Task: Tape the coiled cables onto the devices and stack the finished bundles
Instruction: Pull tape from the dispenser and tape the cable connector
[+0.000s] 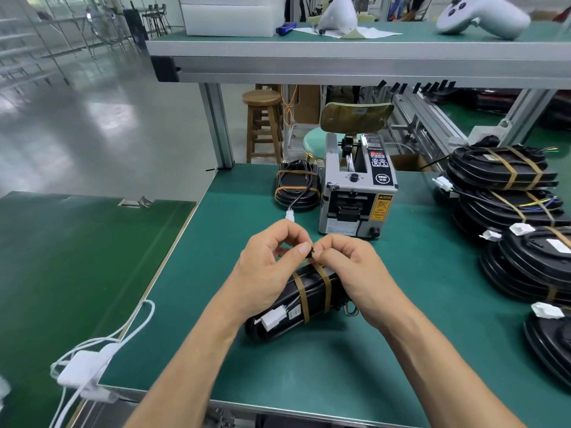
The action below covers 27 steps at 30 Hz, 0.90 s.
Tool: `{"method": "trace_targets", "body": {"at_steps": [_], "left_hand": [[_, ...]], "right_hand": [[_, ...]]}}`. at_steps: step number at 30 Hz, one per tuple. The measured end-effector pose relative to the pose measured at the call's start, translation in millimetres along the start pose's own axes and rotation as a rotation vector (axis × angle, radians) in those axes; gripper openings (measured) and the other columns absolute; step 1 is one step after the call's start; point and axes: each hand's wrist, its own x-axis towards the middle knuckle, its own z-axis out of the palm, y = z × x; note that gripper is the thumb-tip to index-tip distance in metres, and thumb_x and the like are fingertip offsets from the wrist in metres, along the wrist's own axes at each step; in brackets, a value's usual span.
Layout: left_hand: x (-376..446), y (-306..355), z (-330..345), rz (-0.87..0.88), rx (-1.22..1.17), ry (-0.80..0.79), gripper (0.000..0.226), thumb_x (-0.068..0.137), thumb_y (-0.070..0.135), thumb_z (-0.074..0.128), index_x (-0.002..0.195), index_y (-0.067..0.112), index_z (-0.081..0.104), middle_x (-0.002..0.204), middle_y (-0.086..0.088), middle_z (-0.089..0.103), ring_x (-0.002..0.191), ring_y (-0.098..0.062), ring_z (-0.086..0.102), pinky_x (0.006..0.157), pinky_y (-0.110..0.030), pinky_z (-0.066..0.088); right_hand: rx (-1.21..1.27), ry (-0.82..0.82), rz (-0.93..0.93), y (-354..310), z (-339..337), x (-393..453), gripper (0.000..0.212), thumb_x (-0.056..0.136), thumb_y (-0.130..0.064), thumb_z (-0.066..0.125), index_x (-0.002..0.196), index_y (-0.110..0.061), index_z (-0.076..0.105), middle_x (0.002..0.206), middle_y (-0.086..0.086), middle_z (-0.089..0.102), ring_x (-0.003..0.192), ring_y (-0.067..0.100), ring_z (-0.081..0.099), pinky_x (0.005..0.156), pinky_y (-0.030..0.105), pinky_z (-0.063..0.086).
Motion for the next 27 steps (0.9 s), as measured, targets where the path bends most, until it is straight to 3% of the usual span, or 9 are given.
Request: {"method": "trace_targets", "body": {"at_steps": [2,5,8,13,19,22,24,27], "left_hand": [[-0.3,-0.8,-2.0,0.017,-0.016,0.001,0.007,0.100,0.024,0.064,0.095,0.030,0.067,0.090,-0.004,0.066,0.084,-0.042,0.056,0.079,-0.053,0.050],[0.9,-3.4,-4.6,0.036,-0.084,0.031,0.007,0.102,0.019,0.061,0.098,0.023,0.066,0.090,0.006,0.065,0.085,-0.029,0.060,0.086,-0.046,0.053],[2.8,-5.2,-2.5,0.028,-0.079,0.026,0.006,0.103,0.022,0.060,0.100,0.019,0.065,0.092,0.007,0.064,0.087,-0.031,0.058,0.089,-0.050,0.053],[2.6,-7.3,-2.0,0.017,-0.170,0.095,0.009,0.102,0.021,0.057,0.107,0.021,0.065,0.098,0.017,0.068,0.097,-0.013,0.065,0.092,-0.034,0.056],[-0.4,-8.7,-3.1,0.028,-0.227,0.129,0.012,0.097,0.014,0.065,0.108,0.019,0.065,0.104,0.008,0.070,0.104,-0.020,0.065,0.099,-0.045,0.055],[-0.5,-7.9,-2.5,0.080,-0.222,0.222,0.016,0.095,0.012,0.067,0.109,0.020,0.063,0.102,0.002,0.069,0.100,-0.019,0.065,0.095,-0.042,0.056],[-2.6,-6.9,-3.9,0.124,-0.223,0.321,0.019,0.096,0.010,0.067,0.111,0.021,0.061,0.101,-0.001,0.068,0.096,-0.021,0.065,0.093,-0.042,0.056],[-8.9,-4.9,-11.4,0.164,-0.268,0.431,0.021,0.095,0.016,0.068,0.114,0.021,0.060,0.102,-0.001,0.067,0.095,-0.024,0.065,0.092,-0.040,0.055]], "right_hand": [[0.029,-0.019,0.022,-1.3,-1.4,1.1,0.024,0.070,-0.043,0.063,0.077,-0.020,0.068,0.070,0.005,0.057,0.068,0.020,0.048,0.070,0.038,0.039],[0.066,-0.032,0.039,-2.2,-4.3,1.4,0.022,0.065,-0.042,0.063,0.074,-0.022,0.067,0.072,0.002,0.062,0.068,0.017,0.053,0.071,0.036,0.041],[0.073,-0.022,0.029,-0.9,-6.1,0.0,0.018,0.069,-0.042,0.065,0.074,-0.025,0.069,0.076,0.000,0.068,0.072,0.014,0.058,0.076,0.036,0.045],[0.100,0.010,0.015,-1.3,-4.6,-2.8,0.019,0.070,-0.045,0.067,0.075,-0.027,0.070,0.096,0.021,0.074,0.082,0.019,0.064,0.083,0.040,0.048],[0.118,0.023,0.002,-3.8,-2.4,-3.6,0.019,0.071,-0.046,0.068,0.073,-0.027,0.070,0.086,0.005,0.075,0.081,0.018,0.065,0.083,0.039,0.050],[0.094,0.059,-0.006,-3.1,0.1,-4.5,0.021,0.069,-0.048,0.068,0.074,-0.028,0.069,0.088,0.012,0.075,0.078,0.015,0.064,0.078,0.033,0.051],[0.058,0.073,-0.002,-0.7,1.6,-4.4,0.024,0.071,-0.049,0.069,0.078,-0.026,0.068,0.094,0.021,0.072,0.077,0.016,0.063,0.077,0.036,0.050],[0.017,0.068,0.010,3.0,3.0,-2.9,0.027,0.075,-0.050,0.069,0.084,-0.025,0.068,0.090,0.022,0.071,0.076,0.016,0.064,0.076,0.038,0.050]]}}
